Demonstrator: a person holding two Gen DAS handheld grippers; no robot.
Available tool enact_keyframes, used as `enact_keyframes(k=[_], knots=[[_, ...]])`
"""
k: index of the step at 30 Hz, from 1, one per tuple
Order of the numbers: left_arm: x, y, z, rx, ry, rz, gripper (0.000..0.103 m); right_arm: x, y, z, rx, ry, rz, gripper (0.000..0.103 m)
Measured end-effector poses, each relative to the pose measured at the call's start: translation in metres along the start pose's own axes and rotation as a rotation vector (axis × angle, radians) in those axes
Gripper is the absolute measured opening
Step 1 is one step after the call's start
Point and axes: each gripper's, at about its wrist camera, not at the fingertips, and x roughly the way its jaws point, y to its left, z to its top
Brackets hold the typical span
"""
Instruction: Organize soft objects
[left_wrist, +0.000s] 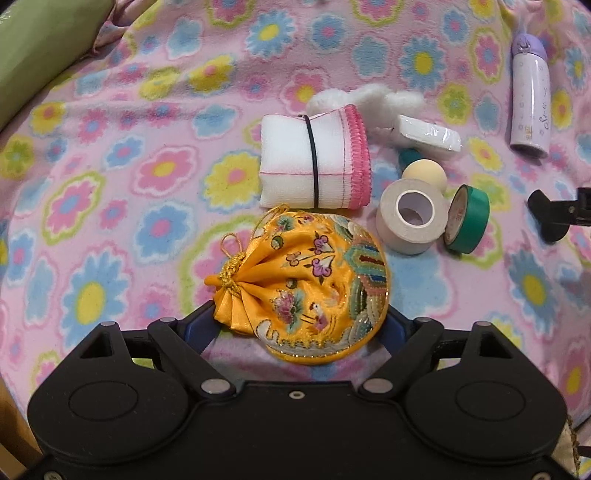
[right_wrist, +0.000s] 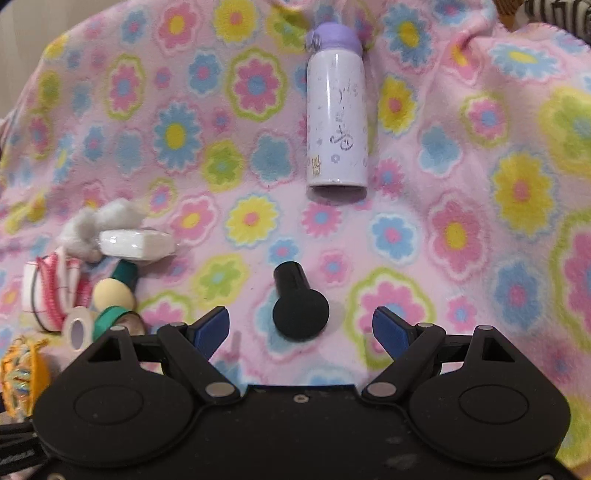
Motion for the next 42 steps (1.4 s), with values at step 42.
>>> enact_keyframes(k=[42], knots=[[0.003,0.0,0.002,-0.004,0.001,0.005,0.089,0.011,0.0,0.004,-0.282,-0.088,0.185,0.084]])
